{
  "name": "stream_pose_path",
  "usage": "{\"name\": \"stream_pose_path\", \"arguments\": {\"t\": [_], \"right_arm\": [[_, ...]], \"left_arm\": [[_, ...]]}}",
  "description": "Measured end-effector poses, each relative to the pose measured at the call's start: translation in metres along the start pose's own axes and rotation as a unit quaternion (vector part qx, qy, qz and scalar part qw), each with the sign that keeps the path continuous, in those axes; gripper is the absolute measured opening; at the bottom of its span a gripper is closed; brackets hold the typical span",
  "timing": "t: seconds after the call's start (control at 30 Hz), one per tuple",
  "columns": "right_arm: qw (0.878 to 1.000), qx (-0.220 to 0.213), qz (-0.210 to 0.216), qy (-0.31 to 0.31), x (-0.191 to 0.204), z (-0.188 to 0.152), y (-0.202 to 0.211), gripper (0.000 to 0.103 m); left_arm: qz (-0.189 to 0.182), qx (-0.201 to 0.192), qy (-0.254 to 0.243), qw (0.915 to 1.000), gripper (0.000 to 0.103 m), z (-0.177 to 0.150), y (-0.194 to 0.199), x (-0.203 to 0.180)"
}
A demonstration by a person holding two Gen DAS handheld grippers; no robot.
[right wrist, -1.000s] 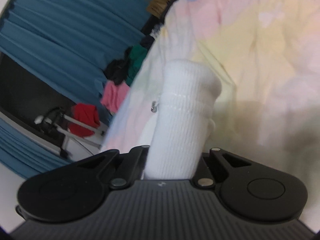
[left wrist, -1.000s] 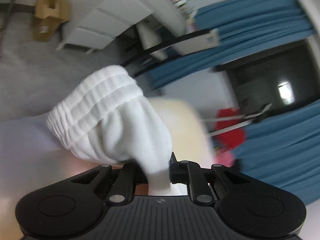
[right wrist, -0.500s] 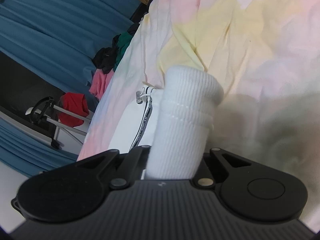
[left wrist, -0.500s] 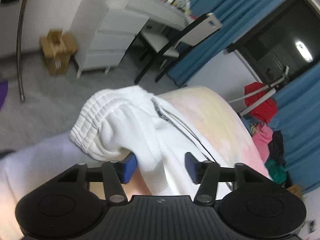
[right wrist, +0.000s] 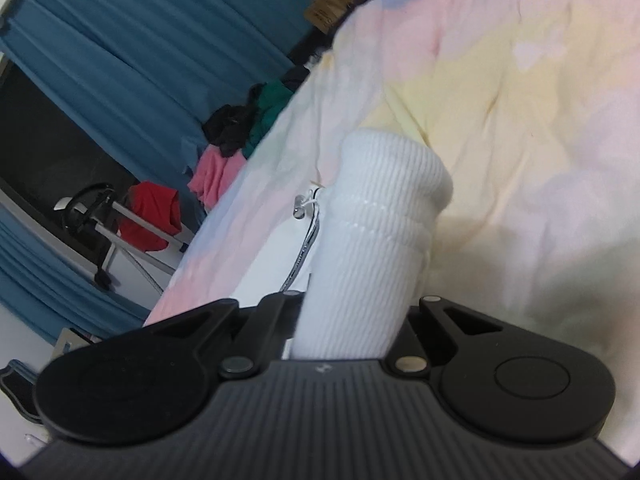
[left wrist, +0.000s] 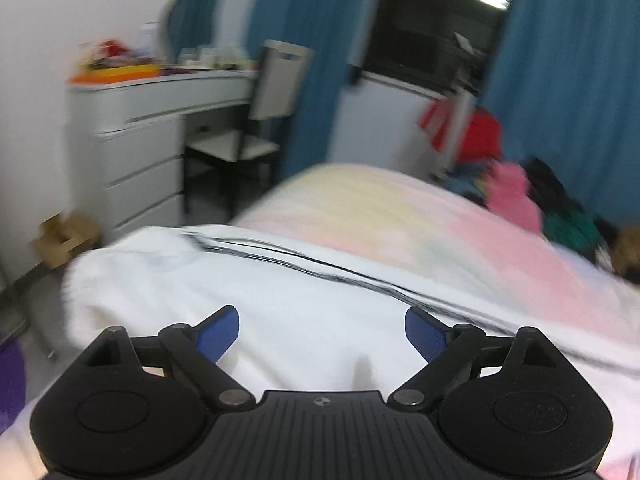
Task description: Fold clothes
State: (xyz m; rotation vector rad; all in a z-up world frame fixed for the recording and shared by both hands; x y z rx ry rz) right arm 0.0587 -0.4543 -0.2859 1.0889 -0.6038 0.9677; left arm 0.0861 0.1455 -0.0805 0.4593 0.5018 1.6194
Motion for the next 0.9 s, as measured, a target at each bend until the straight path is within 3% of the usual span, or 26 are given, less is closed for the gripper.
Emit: {"name": "stream_pose_path", "arguments": {"t": [0.2, 0.4, 0.57, 0.63, 0.7, 0.8, 0.9], "right_arm": [[1.0, -0.011, -0.009, 0.026, 0.001, 0.001, 0.001, 0.01], [0.994, -0.032, -0.046, 0.096, 0.015, -0.011, -0.001, 0.01], [0.983, -0.056, -0.064, 0.163, 0.035, -0.019, 0.003, 0.01], [0.966, -0.085, -0.075, 0.232, 0.055, -0.031, 0.008, 0.01], [0.938, -0.125, -0.082, 0.312, 0.083, -0.05, 0.017, 0.01], [0.887, -0.183, -0.07, 0.419, 0.129, -0.086, 0.035, 0.01], [0.835, -0.21, -0.018, 0.508, 0.171, -0.138, 0.052, 0.01]], "left_arm": [[-0.035, 0.021, -0.067, 0.9969, 0.097, -0.024, -0.046, -0.059], [-0.069, 0.041, -0.134, 0.9876, 0.098, -0.048, -0.091, -0.118], [-0.083, 0.049, -0.176, 0.9796, 0.098, -0.062, -0.104, -0.126], [-0.087, 0.055, -0.166, 0.9807, 0.098, -0.057, -0.105, -0.121], [-0.085, 0.053, -0.16, 0.982, 0.098, -0.051, -0.102, -0.114], [-0.083, 0.047, -0.146, 0.9847, 0.098, -0.038, -0.096, -0.101], [-0.082, 0.038, -0.117, 0.989, 0.098, -0.025, -0.088, -0.084]]}}
Point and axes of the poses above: each gripper's, at about its wrist camera, not at the fingertips, and y roughly against the way its jaws point, x to its left, z to its top, the point moved 4 cm from there along -y, roughly the way its jaws point, and after that the axes turned 11 degrees about -y, right-handed, at the moved point
